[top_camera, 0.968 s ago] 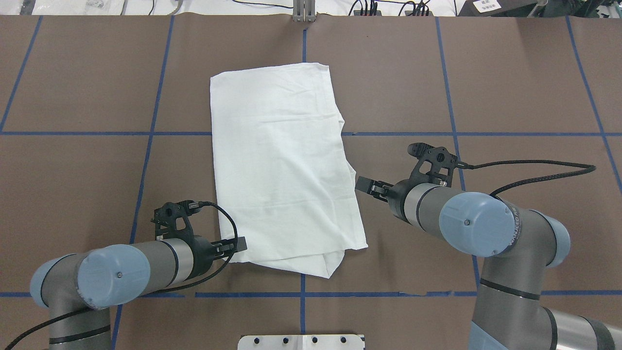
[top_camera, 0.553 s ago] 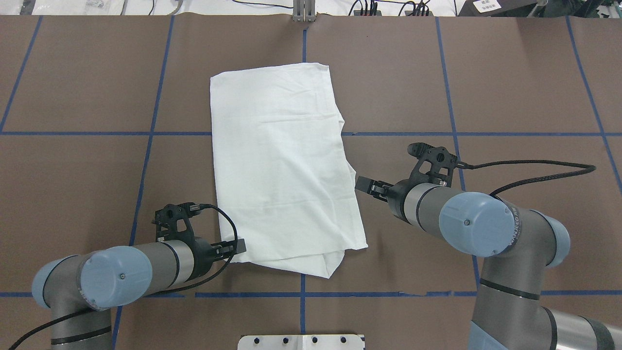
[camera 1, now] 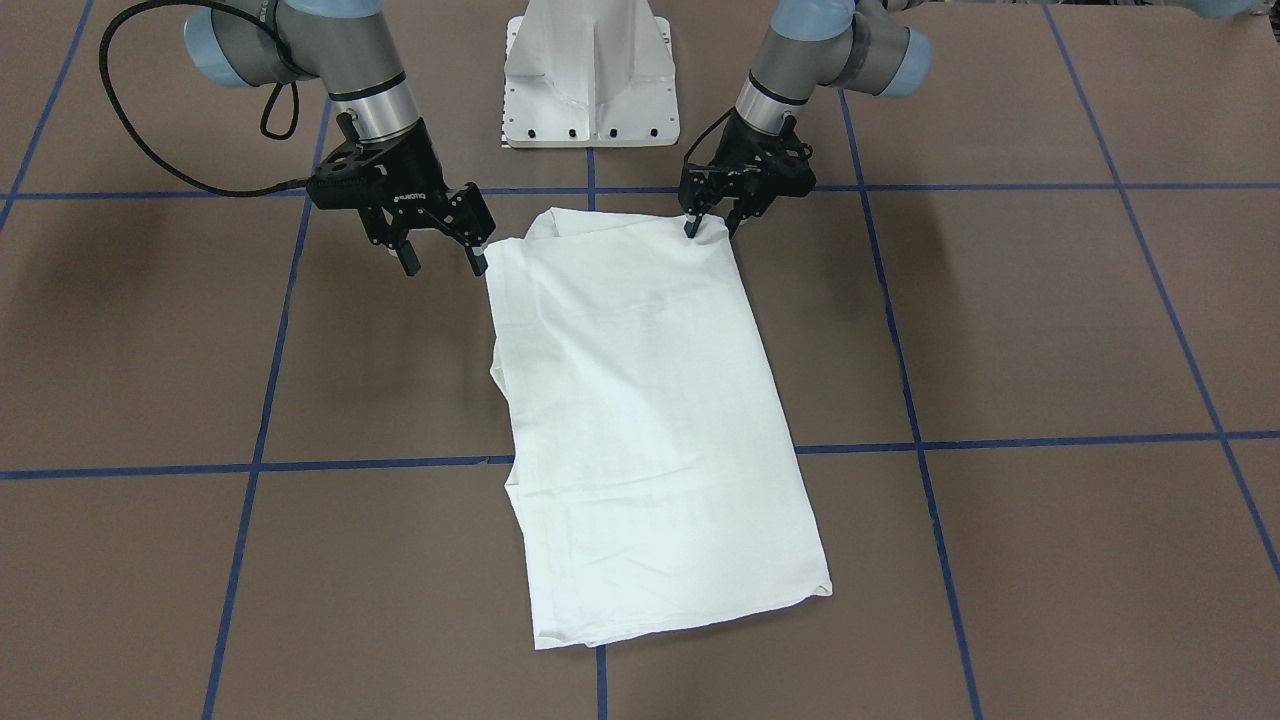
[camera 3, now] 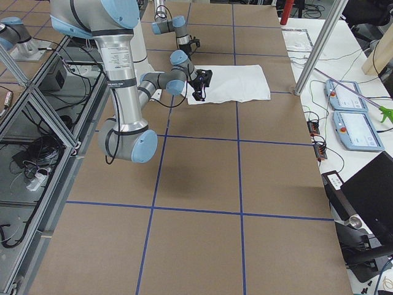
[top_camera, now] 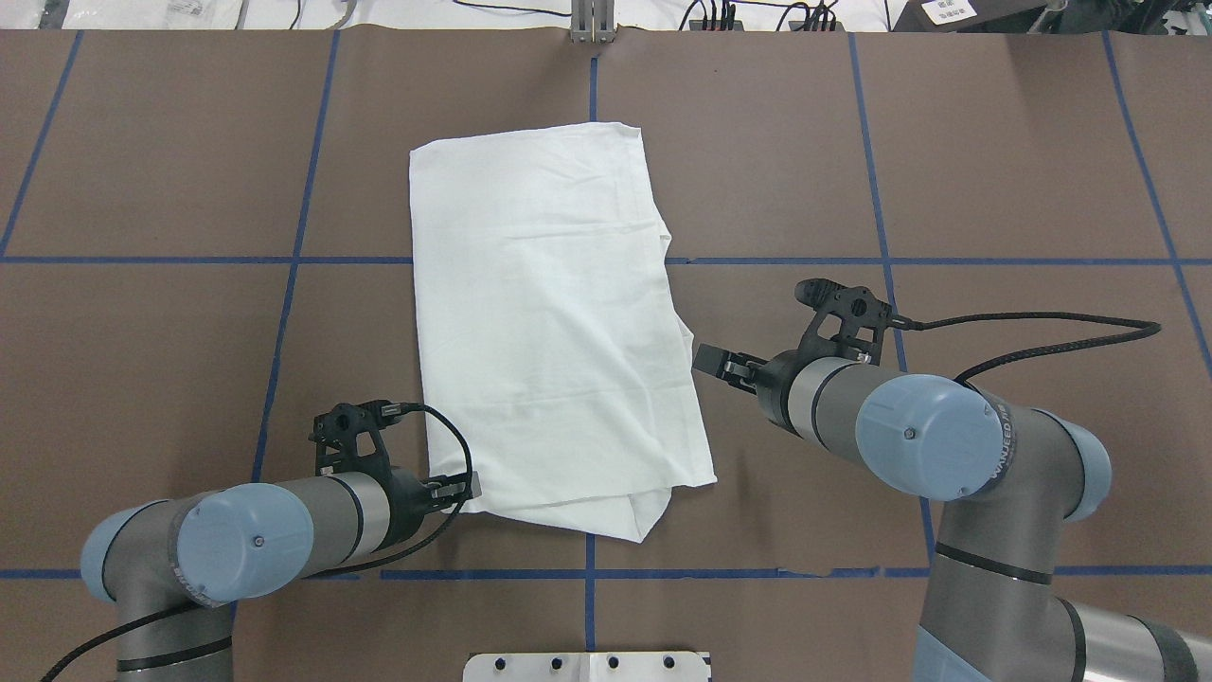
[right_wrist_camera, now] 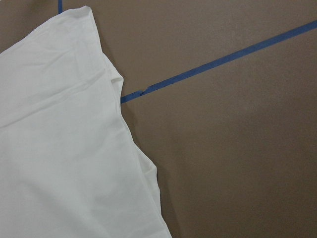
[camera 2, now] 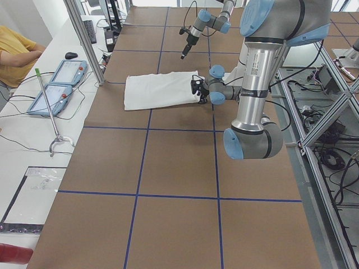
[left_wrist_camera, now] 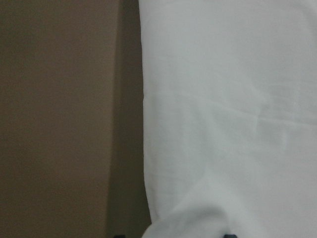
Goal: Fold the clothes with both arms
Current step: 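Move the right gripper to the shirt's nearest corner while the left stays still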
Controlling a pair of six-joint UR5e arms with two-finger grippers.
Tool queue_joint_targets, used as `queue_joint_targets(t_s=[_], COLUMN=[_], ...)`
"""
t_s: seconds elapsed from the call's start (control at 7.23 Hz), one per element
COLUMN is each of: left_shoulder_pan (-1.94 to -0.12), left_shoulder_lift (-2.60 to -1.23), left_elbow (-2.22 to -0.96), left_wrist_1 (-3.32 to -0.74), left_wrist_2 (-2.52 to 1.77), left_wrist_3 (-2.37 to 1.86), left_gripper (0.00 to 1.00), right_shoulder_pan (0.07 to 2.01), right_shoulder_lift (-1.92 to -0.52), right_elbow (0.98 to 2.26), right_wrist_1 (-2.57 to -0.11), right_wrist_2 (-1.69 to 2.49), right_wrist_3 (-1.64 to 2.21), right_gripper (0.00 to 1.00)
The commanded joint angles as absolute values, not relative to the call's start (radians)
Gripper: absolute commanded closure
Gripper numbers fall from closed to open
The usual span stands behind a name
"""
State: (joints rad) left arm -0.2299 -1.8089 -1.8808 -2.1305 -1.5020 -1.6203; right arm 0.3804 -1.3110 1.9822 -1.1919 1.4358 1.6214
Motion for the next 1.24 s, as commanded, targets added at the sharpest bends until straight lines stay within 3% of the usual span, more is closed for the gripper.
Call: queue_joint_targets(t_s=[0.0,0.41,0.69,1.11], left_shoulder_pan=[-0.232,-0.239,-0.241,-0.241], left_shoulder_lift=[-1.815,-1.815,-1.815,-1.813], left_elbow=[-1.884,-1.896,-1.896,-1.896], left_wrist_1=[-2.131,-2.131,-2.131,-2.131], left_wrist_2=[-1.502,-1.5,-1.5,-1.499], left_wrist_3=[-1.621,-1.621,-1.621,-1.621], left_gripper=[1.0,1.0,1.0,1.0], right_shoulder_pan=[0.38,0.355,0.304,0.212], right_shoulder_lift=[-1.31,-1.273,-1.157,-1.131], right_elbow=[1.977,1.929,1.884,1.859], right_wrist_1=[-1.192,-1.209,-1.435,-1.453], right_wrist_2=[1.436,1.433,1.433,1.404], right_wrist_3=[1.621,1.784,1.877,1.988], right_gripper=[0.0,0.08,0.09,0.09])
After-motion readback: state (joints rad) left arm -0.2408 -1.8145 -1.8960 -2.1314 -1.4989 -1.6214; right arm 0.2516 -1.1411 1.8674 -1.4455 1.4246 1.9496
